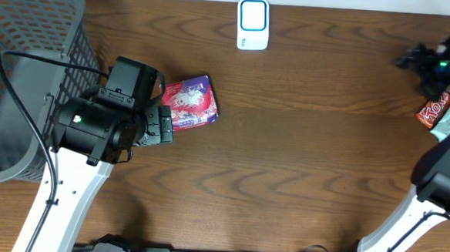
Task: Scan the item barcode
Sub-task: 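Move the right gripper toward the purple snack bag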
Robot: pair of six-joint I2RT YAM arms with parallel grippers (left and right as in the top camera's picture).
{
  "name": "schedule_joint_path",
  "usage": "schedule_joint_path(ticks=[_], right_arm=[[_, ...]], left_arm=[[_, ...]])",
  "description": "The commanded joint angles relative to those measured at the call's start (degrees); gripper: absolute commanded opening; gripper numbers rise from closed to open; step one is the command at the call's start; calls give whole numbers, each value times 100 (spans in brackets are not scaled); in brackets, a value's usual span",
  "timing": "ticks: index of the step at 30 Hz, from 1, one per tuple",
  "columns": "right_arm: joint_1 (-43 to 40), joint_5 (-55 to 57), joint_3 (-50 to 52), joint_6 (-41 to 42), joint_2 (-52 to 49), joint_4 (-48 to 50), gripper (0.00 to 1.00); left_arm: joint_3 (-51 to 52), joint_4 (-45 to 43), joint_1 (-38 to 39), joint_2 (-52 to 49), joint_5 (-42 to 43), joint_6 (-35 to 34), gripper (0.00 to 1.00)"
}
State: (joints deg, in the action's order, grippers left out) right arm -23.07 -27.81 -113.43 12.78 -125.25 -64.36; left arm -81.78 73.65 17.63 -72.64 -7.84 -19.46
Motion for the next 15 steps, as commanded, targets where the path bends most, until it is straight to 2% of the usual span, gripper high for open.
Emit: schedule_joint_path(ticks=[1,4,9,13,15], right_arm=[[629,-662,59,-404,-50,-391,96],[1233,-627,269,-763,-50,-544,93],[2385,-531,807,-734,-50,-90,99],[3209,-640,1154,-199,-50,710,99],[3661,-640,1325,404,-50,1290,99]], left_arm=[[17,28,-31,-2,-17,11,98],[17,26,-31,-2,-17,11,98],[17,26,-31,-2,-17,11,98],[17,26,-31,-2,-17,11,98],[17,26,-31,-2,-17,11,98]])
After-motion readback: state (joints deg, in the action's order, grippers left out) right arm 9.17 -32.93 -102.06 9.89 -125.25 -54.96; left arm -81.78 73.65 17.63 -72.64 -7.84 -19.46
